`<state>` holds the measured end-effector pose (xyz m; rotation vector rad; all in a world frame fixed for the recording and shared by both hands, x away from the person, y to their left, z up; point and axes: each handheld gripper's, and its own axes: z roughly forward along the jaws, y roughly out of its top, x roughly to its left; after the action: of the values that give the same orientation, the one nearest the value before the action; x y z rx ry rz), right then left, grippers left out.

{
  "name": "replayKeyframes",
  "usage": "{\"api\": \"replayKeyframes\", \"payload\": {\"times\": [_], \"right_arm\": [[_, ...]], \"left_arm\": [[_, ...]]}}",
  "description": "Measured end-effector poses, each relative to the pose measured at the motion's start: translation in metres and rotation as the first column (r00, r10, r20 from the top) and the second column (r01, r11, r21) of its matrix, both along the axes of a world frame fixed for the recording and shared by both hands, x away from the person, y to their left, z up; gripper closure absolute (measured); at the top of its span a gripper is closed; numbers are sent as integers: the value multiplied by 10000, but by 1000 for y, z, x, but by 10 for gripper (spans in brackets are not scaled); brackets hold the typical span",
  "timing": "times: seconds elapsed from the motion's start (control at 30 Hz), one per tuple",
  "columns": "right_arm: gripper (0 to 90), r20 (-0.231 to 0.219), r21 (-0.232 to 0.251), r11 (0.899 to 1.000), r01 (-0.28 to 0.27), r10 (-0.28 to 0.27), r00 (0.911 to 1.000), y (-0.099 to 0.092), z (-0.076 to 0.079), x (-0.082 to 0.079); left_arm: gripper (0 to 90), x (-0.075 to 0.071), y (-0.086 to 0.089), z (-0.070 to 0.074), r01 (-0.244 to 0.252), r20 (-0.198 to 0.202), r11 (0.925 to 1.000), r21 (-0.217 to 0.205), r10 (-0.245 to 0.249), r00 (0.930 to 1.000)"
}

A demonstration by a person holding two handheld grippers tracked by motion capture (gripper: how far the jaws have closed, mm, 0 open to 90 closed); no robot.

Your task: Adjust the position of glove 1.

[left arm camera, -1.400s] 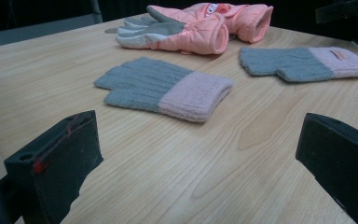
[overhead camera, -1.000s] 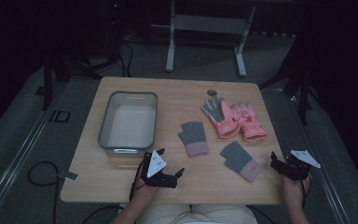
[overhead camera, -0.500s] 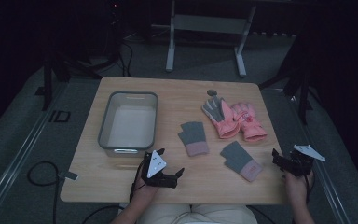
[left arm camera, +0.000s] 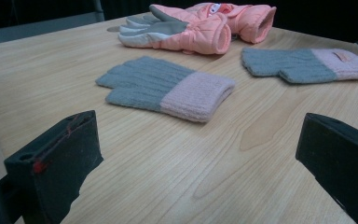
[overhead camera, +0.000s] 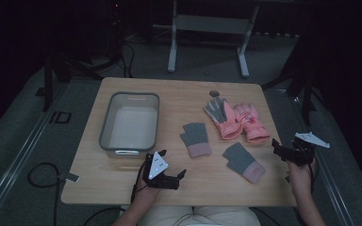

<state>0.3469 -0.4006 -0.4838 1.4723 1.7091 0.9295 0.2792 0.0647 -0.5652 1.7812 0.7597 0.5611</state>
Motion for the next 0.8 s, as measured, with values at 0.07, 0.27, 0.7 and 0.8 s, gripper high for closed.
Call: {"api": "replayKeyframes", "payload": {"times": [0.07, 0.27, 0.7, 0.8], "right_arm": [[101, 129, -130, 9998, -159, 160, 9998, 5, 7, 3], [101, 388, -334, 9964, -780, 792, 9961, 24, 29, 14], [149, -81, 236, 9591, -2822, 2824, 9593, 73, 50, 33], [127, -146, 359, 9416, -3347, 3353, 9420, 87, 50, 37]], "left_arm": [[0, 0, 0, 0, 4, 25, 10000, 42, -4, 10000], [0, 0, 0, 0, 9, 17, 10000, 54, -9, 10000], [0, 0, -1, 0, 57, 39, 10000, 75, -58, 10000], [0, 0, -1, 0, 83, 27, 9999, 94, -83, 10000]]}}
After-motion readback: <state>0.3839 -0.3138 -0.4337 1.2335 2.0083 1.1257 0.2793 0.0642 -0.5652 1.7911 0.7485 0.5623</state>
